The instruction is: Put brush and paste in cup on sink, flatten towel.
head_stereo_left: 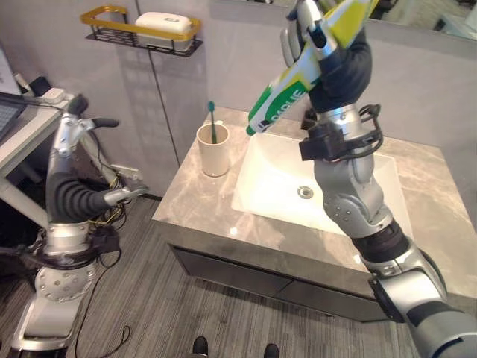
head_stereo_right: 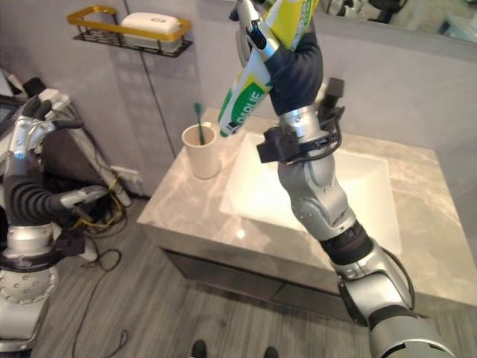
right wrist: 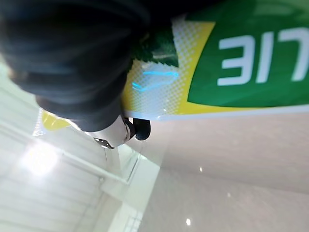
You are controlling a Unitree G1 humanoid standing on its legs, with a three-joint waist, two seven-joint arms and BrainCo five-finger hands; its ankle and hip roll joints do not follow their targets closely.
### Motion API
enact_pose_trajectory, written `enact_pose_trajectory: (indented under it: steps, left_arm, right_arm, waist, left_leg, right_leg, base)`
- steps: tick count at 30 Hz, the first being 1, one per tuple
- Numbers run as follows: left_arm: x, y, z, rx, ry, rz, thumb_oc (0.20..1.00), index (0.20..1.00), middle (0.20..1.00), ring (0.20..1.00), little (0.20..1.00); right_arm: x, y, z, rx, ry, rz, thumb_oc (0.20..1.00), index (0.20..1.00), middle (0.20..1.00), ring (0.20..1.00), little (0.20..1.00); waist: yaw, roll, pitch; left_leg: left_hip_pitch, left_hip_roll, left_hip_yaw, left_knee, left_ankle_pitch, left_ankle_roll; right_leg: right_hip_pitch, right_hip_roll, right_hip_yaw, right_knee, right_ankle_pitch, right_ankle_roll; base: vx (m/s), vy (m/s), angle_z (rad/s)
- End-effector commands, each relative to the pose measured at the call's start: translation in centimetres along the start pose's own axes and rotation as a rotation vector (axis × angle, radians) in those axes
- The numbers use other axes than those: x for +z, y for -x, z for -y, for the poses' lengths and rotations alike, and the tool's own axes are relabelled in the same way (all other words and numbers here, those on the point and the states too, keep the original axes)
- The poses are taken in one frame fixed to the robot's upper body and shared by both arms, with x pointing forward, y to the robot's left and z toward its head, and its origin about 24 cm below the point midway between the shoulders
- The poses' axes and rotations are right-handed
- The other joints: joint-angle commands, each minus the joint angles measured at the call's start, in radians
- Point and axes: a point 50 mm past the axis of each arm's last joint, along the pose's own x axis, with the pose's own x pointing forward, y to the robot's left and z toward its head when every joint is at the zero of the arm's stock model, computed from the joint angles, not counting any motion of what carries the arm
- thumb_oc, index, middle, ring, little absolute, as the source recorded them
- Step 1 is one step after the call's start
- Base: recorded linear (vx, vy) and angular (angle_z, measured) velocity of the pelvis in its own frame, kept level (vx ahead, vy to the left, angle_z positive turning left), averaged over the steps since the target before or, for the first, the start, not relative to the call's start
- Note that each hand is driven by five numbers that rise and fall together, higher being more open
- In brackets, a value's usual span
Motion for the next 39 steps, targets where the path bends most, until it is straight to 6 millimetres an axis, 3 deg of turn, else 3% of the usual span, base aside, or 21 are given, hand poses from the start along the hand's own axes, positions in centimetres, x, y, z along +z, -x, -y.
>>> enact_pose_trajectory:
  steps: [1, 3, 4, 6, 8, 10, 11, 14, 17, 29, 39]
  left_arm:
    - [0.4, 0.0, 0.7, -0.153, 0.175, -0.008, 1.000, 1.000, 1.000, 1.000, 1.000]
    - [-2.0, 1.6, 1.4, -0.124, 0.303, -0.160, 1.000, 1.000, 1.000, 1.000, 1.000]
    - [-2.0, 1.6, 1.4, -0.124, 0.303, -0.160, 1.000, 1.000, 1.000, 1.000, 1.000]
    - [-5.2, 4.7, 2.4, -0.230, 0.291, -0.385, 1.000, 1.000, 1.000, 1.000, 1.000]
    - [-6.0, 5.5, 2.5, -0.252, 0.316, -0.448, 1.000, 1.000, 1.000, 1.000, 1.000]
    - [-9.0, 9.5, 2.3, -0.234, 0.342, -0.696, 1.000, 1.000, 1.000, 1.000, 1.000]
    - [-9.1, 9.5, 2.3, -0.234, 0.344, -0.696, 1.000, 1.000, 1.000, 1.000, 1.000]
    - [-10.5, 12.5, 2.3, -0.252, 0.353, -0.861, 1.000, 1.000, 1.000, 1.000, 1.000]
    - [-10.7, 14.1, 2.7, -0.280, 0.391, -0.933, 1.000, 1.000, 1.000, 1.000, 1.000]
    - [-10.7, 14.2, 3.6, -0.354, 0.400, -0.948, 1.000, 1.000, 1.000, 1.000, 1.000]
    - [-10.7, 13.6, 4.0, -0.344, 0.411, -0.929, 1.000, 1.000, 1.000, 1.000, 1.000]
  right_arm:
    - [3.1, -3.1, -0.5, 0.041, 0.105, 0.168, 0.200, 0.200, 0.200, 0.200, 0.200]
    - [3.4, -3.3, 0.3, 0.003, 0.190, 0.180, 0.200, 0.200, 0.200, 0.200, 0.200]
    - [3.4, -3.3, 0.3, 0.003, 0.191, 0.180, 0.200, 0.200, 0.200, 0.200, 0.200]
    - [3.8, -3.6, 1.5, -0.016, 0.317, 0.164, 0.200, 0.200, 0.200, 0.200, 0.200]
    - [3.9, -3.8, 1.7, -0.025, 0.318, 0.167, 0.200, 0.200, 0.200, 0.200, 0.200]
    - [3.3, -4.2, 2.3, -0.056, 0.334, 0.144, 0.200, 0.200, 0.200, 0.200, 0.200]
    - [3.3, -4.2, 2.3, -0.055, 0.334, 0.143, 0.200, 0.200, 0.200, 0.200, 0.200]
    - [2.2, -4.6, 2.4, -0.077, 0.325, 0.106, 0.200, 0.200, 0.200, 0.200, 0.200]
    - [1.2, -4.9, 2.9, -0.124, 0.321, 0.069, 0.200, 0.200, 0.200, 0.200, 0.200]
    - [-0.5, -5.4, 3.6, -0.213, 0.311, 0.011, 0.200, 0.200, 0.200, 0.200, 0.200]
    - [0.6, -6.3, 3.8, -0.222, 0.343, 0.045, 0.200, 0.200, 0.200, 0.200, 0.200]
  waist:
    - [0.041, -0.060, -0.030]
    - [0.063, -0.059, -0.017]
    - [0.062, -0.059, -0.017]
    - [0.084, -0.055, -0.010]
    - [0.091, -0.054, -0.010]
    - [0.107, -0.047, -0.008]
    - [0.107, -0.046, -0.009]
    - [0.116, -0.039, -0.007]
    - [0.115, -0.028, -0.003]
    - [0.119, -0.019, 0.020]
    - [0.130, -0.022, 0.026]
  left_leg:
    - [-0.027, 0.012, -0.022, 0.006, 0.014, -0.044]
    - [-0.043, 0.005, -0.050, 0.006, 0.020, -0.043]
    - [-0.043, 0.005, -0.051, 0.006, 0.020, -0.043]
    - [-0.056, -0.004, -0.075, 0.006, 0.027, -0.040]
    - [-0.060, -0.006, -0.080, 0.006, 0.028, -0.039]
    - [-0.067, -0.011, -0.084, 0.006, 0.034, -0.037]
    - [-0.068, -0.010, -0.084, 0.006, 0.034, -0.037]
    - [-0.071, -0.011, -0.077, 0.006, 0.036, -0.033]
    - [-0.081, -0.013, -0.070, 0.006, 0.039, -0.029]
    - [-0.125, -0.017, -0.073, 0.006, 0.047, -0.029]
    - [-0.146, -0.027, -0.094, 0.006, 0.049, -0.027]
  right_leg:
    - [-0.002, -0.168, -0.035, 0.002, 0.092, 0.118]
    - [0.006, -0.175, -0.065, 0.002, 0.090, 0.116]
    - [0.006, -0.175, -0.066, 0.002, 0.090, 0.116]
    - [0.016, -0.179, -0.092, 0.002, 0.090, 0.118]
    - [0.019, -0.181, -0.102, 0.002, 0.091, 0.120]
    - [0.018, -0.180, -0.108, 0.002, 0.093, 0.123]
    - [0.017, -0.180, -0.108, 0.002, 0.093, 0.123]
    - [0.005, -0.178, -0.098, 0.002, 0.096, 0.125]
    - [-0.014, -0.179, -0.088, 0.002, 0.101, 0.128]
    - [-0.060, -0.183, -0.082, 0.002, 0.113, 0.134]
    - [-0.062, -0.189, -0.098, 0.002, 0.113, 0.139]
  base:
    - [-0.07, 0.000, 0.36]
    - [-0.05, -0.017, 0.33]
    - [-0.04, -0.026, 0.55]
    - [0.00, -0.019, 0.38]
    - [0.00, -0.002, 0.18]
    - [-0.01, 0.011, 0.27]
    - [0.00, 0.014, 0.14]
    - [-0.01, 0.016, 0.03]
    - [-0.02, 0.035, -0.04]
    - [-0.01, 0.009, -0.07]
    - [0.01, 0.005, 0.02]
